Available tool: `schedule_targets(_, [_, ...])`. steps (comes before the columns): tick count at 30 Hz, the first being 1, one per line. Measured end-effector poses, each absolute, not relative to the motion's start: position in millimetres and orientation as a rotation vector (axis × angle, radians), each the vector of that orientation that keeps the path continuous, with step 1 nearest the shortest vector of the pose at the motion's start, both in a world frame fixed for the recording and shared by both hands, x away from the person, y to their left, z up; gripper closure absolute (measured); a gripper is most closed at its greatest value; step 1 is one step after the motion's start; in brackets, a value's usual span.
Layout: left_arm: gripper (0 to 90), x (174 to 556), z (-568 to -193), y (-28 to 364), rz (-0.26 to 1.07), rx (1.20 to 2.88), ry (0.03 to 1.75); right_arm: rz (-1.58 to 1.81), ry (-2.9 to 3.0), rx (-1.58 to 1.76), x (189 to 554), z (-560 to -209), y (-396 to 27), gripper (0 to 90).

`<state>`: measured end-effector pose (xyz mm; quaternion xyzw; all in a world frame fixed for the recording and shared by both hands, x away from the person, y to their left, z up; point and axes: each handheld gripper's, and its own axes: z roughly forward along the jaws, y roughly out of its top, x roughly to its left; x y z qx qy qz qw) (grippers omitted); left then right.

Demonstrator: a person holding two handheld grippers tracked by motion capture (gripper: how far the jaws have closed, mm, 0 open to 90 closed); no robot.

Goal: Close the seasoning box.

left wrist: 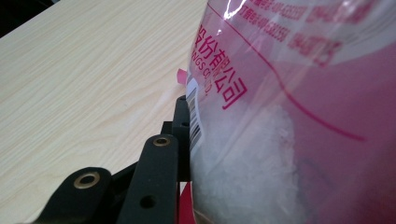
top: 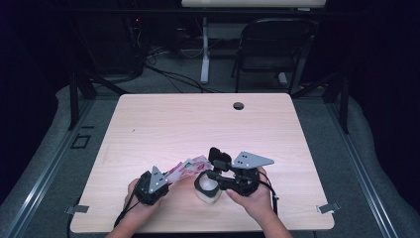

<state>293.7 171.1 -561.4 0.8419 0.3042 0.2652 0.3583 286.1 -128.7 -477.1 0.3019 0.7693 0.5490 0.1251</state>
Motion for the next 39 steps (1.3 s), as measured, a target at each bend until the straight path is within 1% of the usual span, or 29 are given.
schedule_targets(13, [73.9, 302.6, -554.7, 193.2, 0.676, 2.094, 0.897, 1.618, 2.222, 0.908, 287.0, -477.5, -133.2, 54.1])
schedule_targets(27, [73.7, 311.3, -550.0, 220.6, 0.737, 2.018, 1.053, 1.637, 2.224, 0.909, 287.1, -479.3, -134.0, 54.0])
schedule_targets(30, [73.8, 314.1, -549.6, 228.7, 0.731, 1.995, 1.099, 1.640, 2.227, 0.904, 286.9, -479.4, -134.0, 54.4])
schedule_targets(32, [73.8, 315.9, -550.1, 234.7, 0.721, 1.976, 1.132, 1.634, 2.229, 0.899, 286.9, -479.3, -134.2, 56.2])
schedule_targets(39, [73.7, 319.3, -550.8, 245.2, 0.740, 1.950, 1.196, 1.619, 2.237, 0.881, 287.0, -479.9, -134.2, 57.4])
